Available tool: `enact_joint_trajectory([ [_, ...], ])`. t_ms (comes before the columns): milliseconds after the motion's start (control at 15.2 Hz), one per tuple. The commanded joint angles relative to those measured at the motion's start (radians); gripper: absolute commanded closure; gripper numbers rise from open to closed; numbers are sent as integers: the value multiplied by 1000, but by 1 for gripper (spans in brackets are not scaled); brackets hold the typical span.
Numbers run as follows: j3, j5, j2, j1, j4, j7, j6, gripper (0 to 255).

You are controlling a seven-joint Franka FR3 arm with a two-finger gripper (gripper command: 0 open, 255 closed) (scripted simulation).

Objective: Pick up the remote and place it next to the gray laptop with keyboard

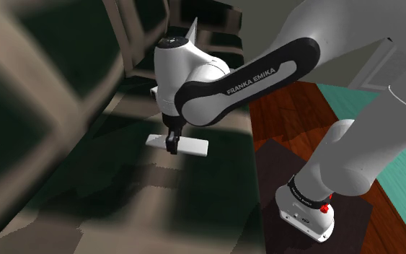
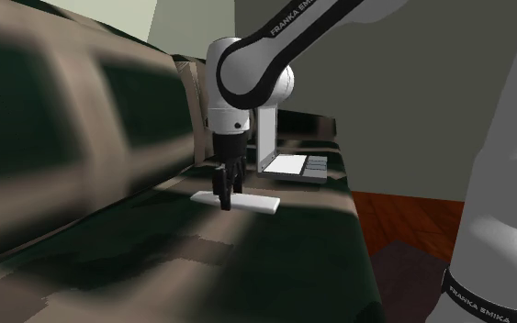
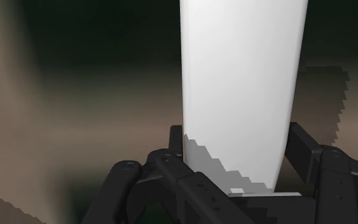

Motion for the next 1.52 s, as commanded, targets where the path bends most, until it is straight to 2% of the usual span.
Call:
enact_joint_trajectory([
  [0,-2,6,-15,0,15,-5,-29,255],
  [1452,-24,37,-121,-1,216,-33,-331,255],
])
